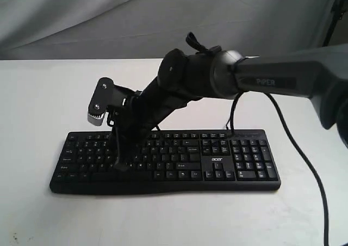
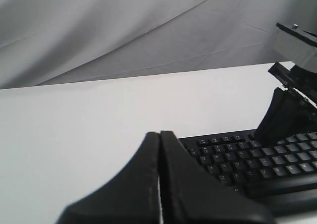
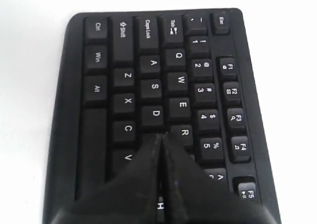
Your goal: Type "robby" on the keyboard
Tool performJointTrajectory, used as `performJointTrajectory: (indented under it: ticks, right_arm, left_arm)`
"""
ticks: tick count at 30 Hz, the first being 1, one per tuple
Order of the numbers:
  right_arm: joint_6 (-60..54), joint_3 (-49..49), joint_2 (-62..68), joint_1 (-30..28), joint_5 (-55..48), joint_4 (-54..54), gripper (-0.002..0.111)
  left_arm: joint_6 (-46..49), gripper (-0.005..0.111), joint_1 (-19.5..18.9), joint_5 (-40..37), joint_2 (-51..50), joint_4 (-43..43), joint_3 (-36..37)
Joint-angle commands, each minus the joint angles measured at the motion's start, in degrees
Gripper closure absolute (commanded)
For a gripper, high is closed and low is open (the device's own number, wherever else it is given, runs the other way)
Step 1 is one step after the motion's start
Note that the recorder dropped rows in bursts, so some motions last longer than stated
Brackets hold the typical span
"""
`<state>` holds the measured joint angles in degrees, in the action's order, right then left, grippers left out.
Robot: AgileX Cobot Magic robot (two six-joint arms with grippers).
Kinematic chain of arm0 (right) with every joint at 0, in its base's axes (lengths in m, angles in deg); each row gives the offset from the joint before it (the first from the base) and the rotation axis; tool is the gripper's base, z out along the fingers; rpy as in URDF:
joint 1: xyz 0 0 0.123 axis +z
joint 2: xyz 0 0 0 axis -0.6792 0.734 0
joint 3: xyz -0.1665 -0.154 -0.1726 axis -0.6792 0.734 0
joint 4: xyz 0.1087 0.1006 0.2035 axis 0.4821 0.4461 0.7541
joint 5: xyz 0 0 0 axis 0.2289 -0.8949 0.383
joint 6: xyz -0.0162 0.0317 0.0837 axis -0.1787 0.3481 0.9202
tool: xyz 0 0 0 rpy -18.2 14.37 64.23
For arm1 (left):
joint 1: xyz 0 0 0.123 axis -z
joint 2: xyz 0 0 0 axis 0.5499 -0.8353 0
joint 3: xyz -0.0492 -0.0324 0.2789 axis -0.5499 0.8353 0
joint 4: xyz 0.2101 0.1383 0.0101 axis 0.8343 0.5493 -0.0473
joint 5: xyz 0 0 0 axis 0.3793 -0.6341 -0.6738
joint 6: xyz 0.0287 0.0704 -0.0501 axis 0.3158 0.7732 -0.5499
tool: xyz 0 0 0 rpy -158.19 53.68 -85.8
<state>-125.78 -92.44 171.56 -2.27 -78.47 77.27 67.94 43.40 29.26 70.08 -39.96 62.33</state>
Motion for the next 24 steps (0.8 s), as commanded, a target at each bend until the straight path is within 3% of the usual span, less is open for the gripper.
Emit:
performJointTrajectory:
  ticks: [1, 24]
  right_arm:
    - [2.90, -5.62, 3.13, -1.61, -4.43, -1.84, 0.108]
    - [3.24, -6.71, 6.35, -3.34, -7.25, -3.19, 0.108]
  left_arm:
    - [-0.16, 0.107, 0.32, 0.33, 0.20, 0.27, 0.25]
    - [-0.16, 0.107, 0.32, 0.33, 0.20, 0.27, 0.25]
